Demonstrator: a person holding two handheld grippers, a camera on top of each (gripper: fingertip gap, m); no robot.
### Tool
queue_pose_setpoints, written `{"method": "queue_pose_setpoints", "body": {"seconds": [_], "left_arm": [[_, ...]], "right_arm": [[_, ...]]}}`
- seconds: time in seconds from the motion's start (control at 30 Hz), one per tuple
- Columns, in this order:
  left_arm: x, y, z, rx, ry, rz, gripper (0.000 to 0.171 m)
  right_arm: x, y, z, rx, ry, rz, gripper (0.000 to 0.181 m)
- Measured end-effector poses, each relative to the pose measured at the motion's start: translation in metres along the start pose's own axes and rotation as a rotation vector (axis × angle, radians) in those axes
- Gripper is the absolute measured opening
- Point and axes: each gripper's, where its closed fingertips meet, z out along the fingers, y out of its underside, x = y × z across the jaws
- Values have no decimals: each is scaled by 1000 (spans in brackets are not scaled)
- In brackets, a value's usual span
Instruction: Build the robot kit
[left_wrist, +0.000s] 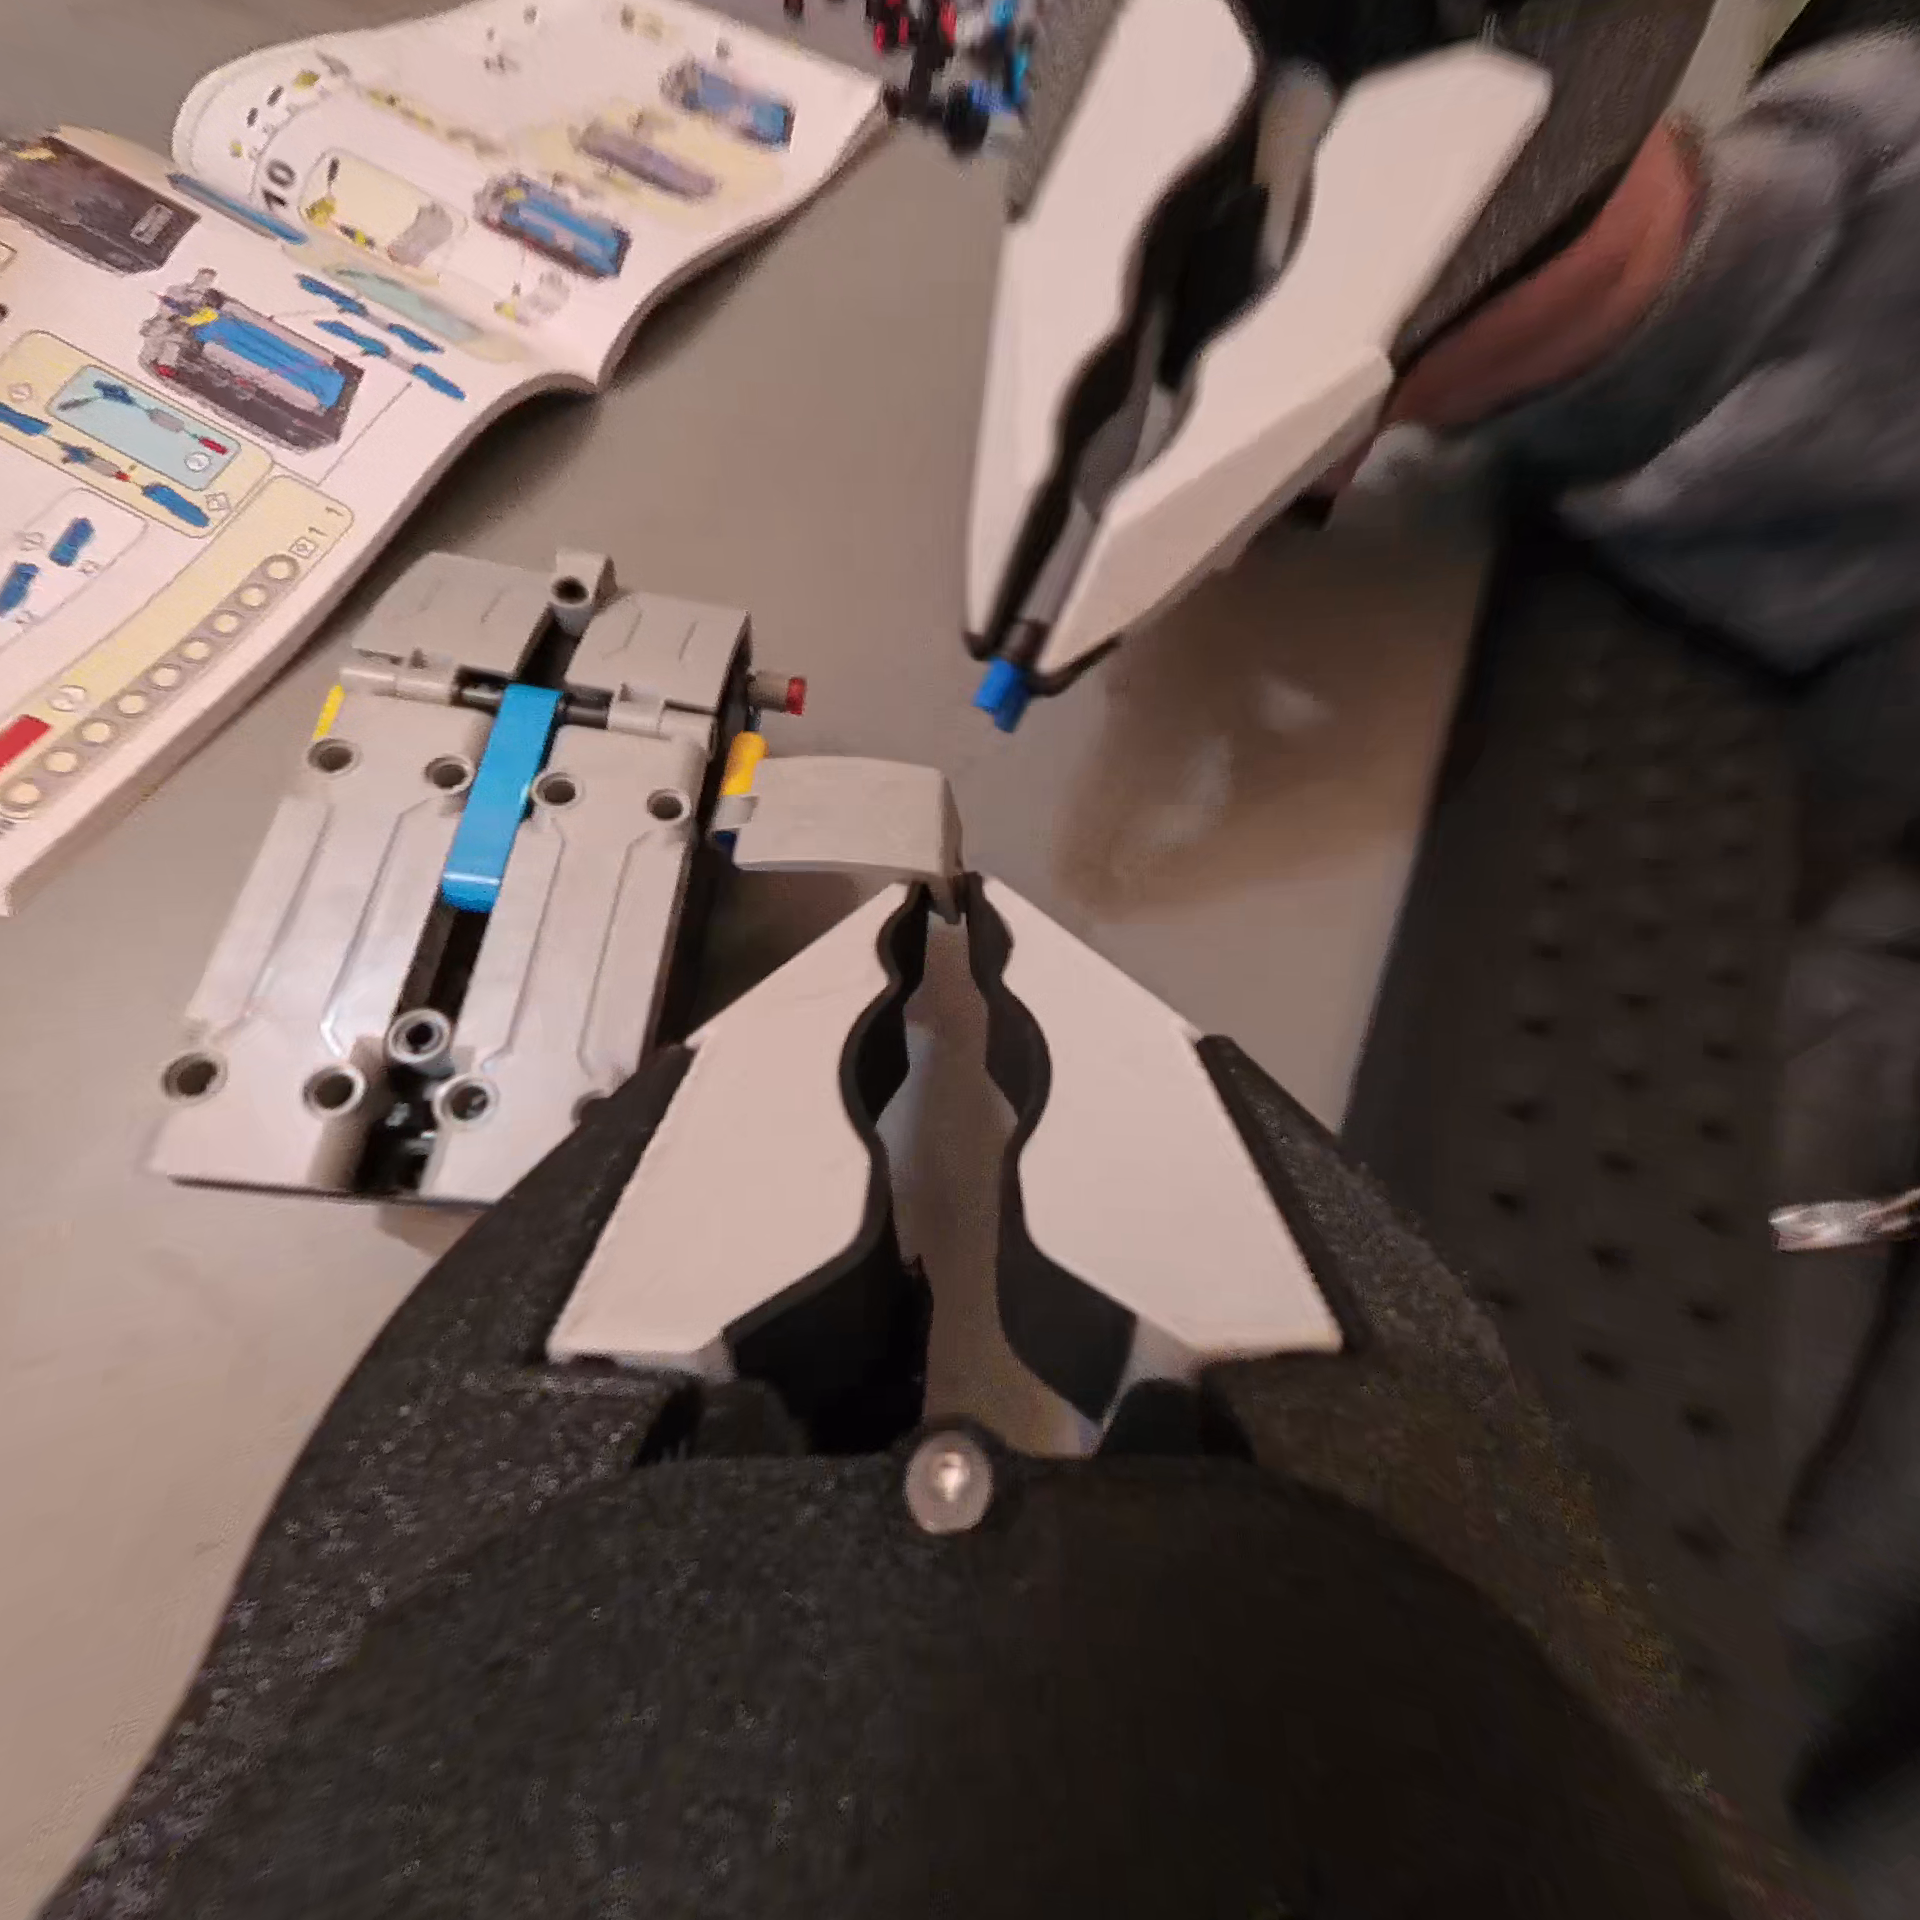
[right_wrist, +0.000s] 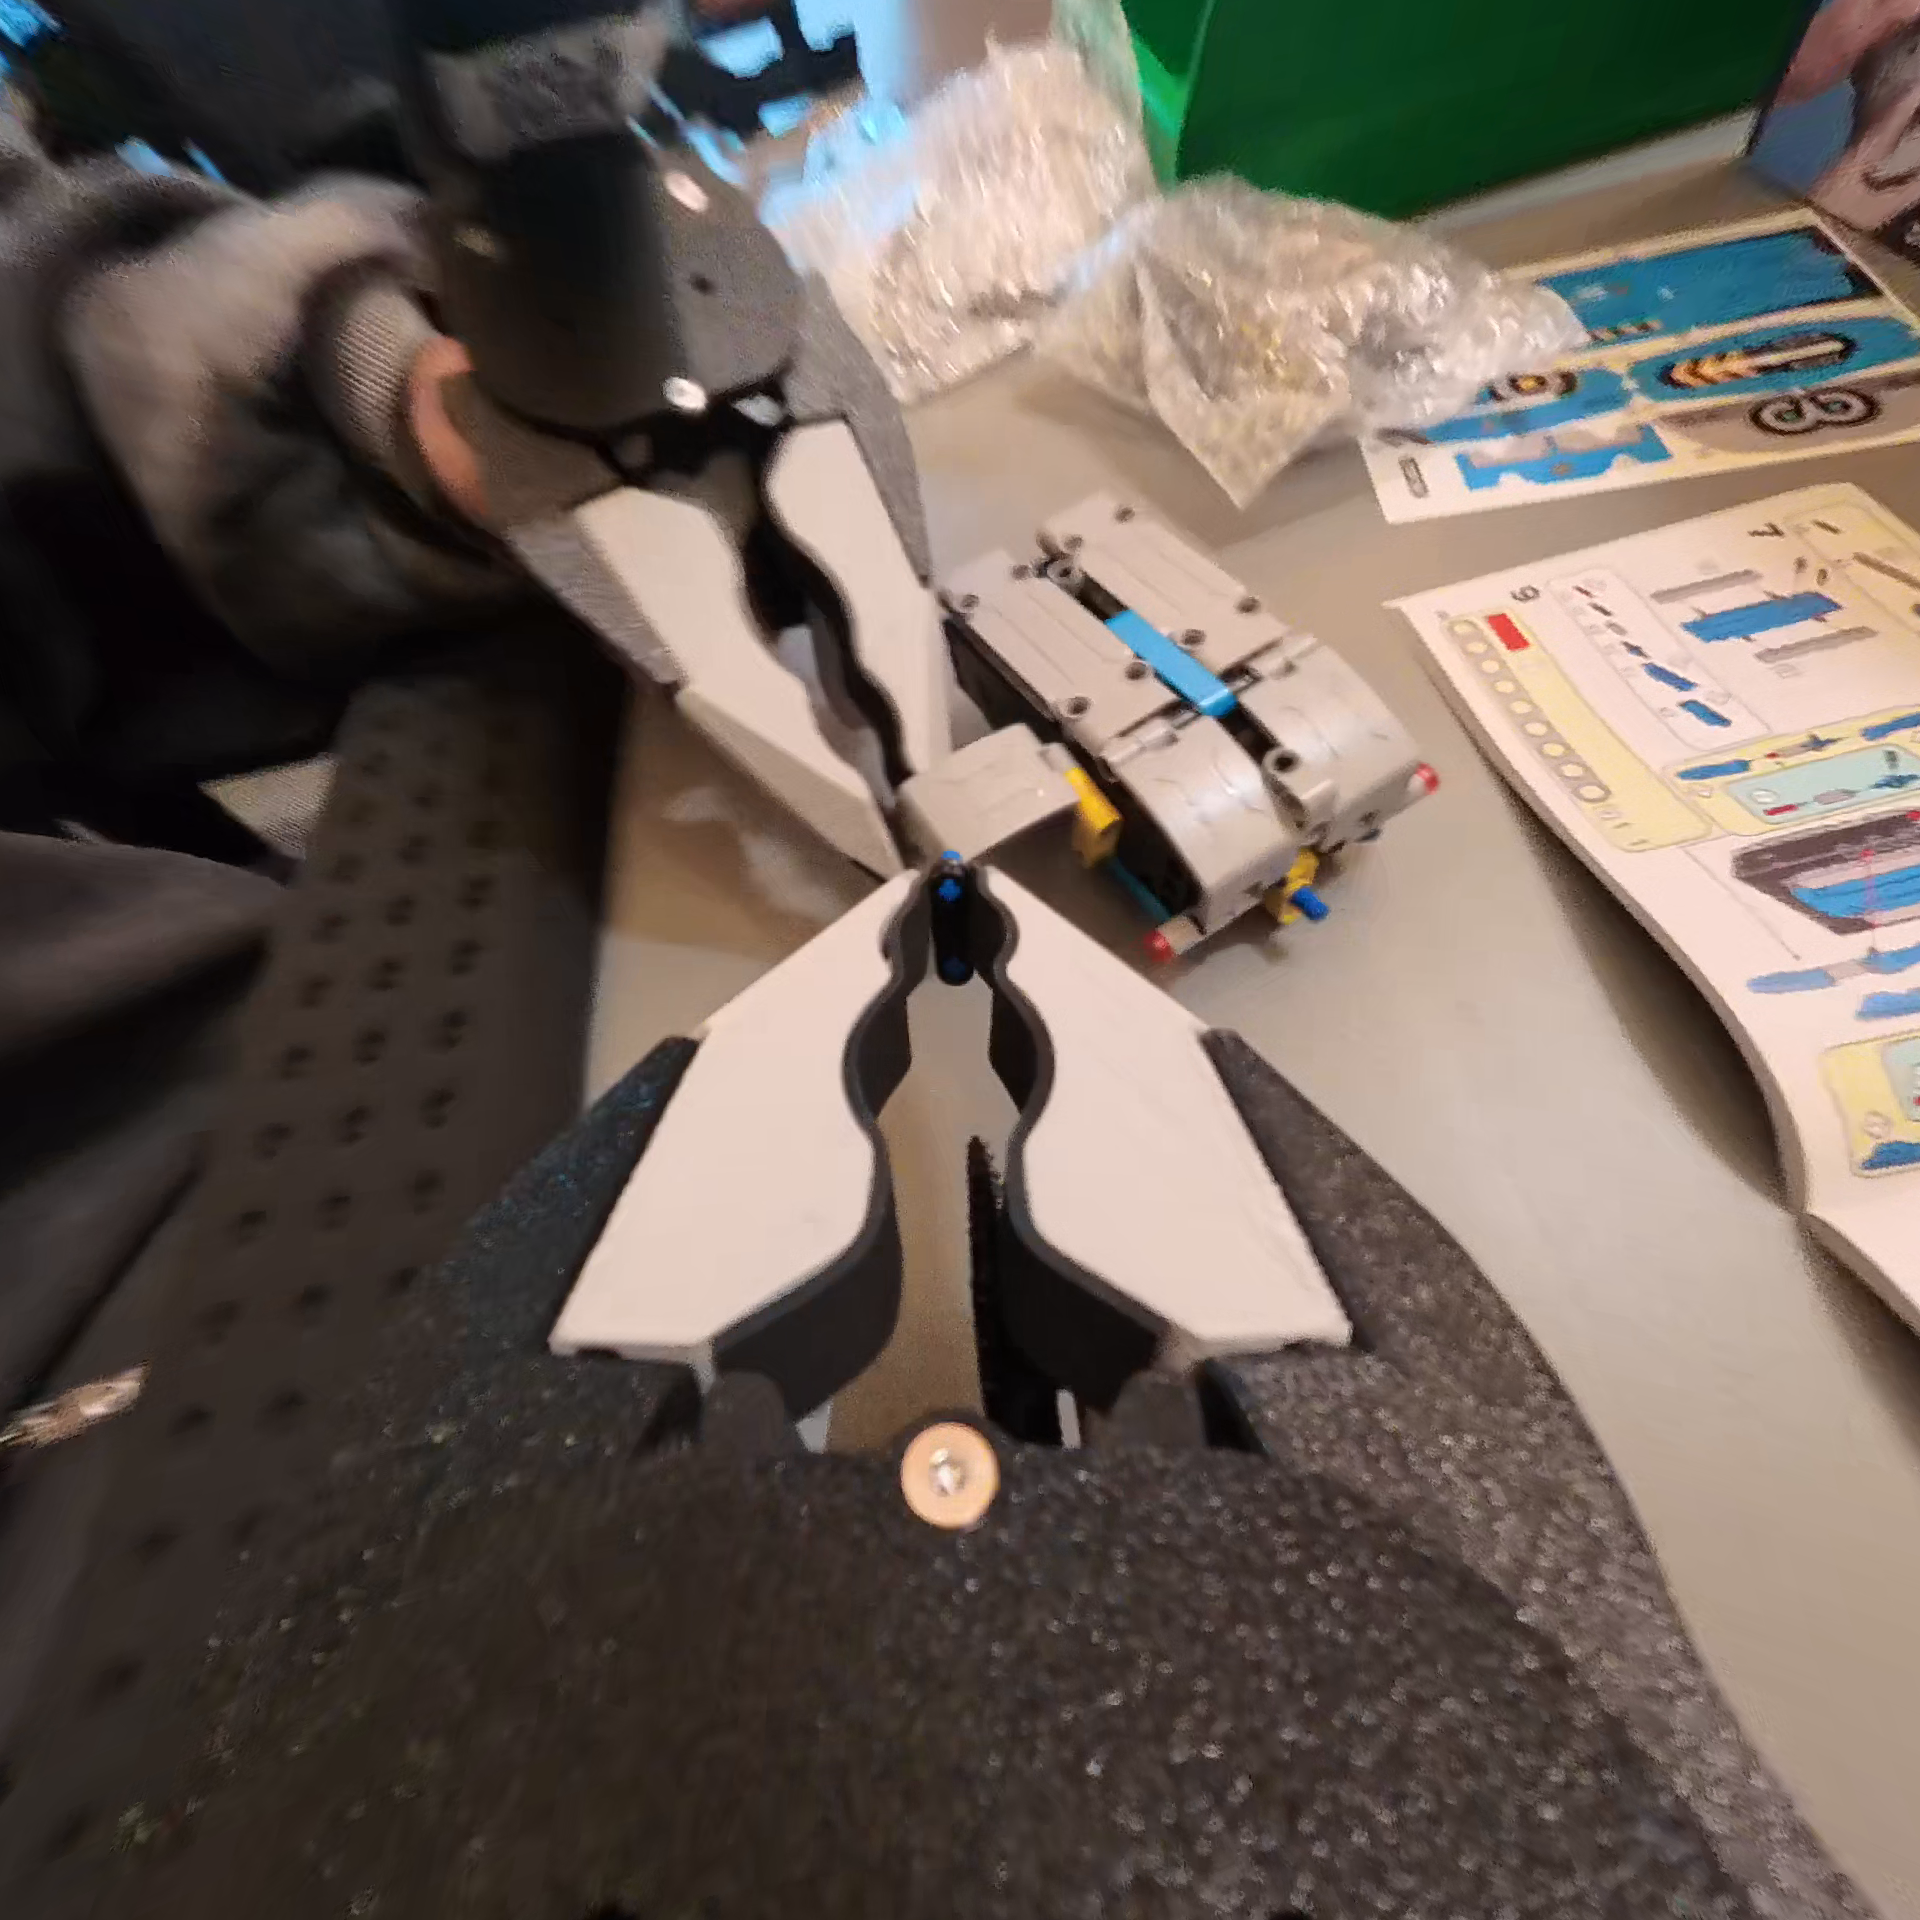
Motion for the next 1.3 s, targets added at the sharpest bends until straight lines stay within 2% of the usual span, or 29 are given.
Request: {"method": "queue_pose_setpoints", "body": {"seconds": [0.1,0.2,0.33,0.6,0.77,0.93,1.3], "left_arm": [[7,-12,-9,116,106,-91,6],[10,-21,-14,185,177,-162,6],[15,-29,-16,232,275,-234,6],[8,-42,-23,313,348,-300,6],[3,-50,-24,366,344,-346,6],[0,-56,-24,409,345,-376,6],[-2,-62,-23,456,356,-433,6]], "right_arm": [[-16,-1,-6,48,-96,23,7],[-13,3,0,68,-173,122,7],[-15,-5,-1,137,-309,304,7],[-13,-22,-2,240,-426,464,6],[-1,-23,1,260,-359,519,7],[0,-29,-4,310,-419,602,7],[4,-32,-6,350,-431,676,6]]}}
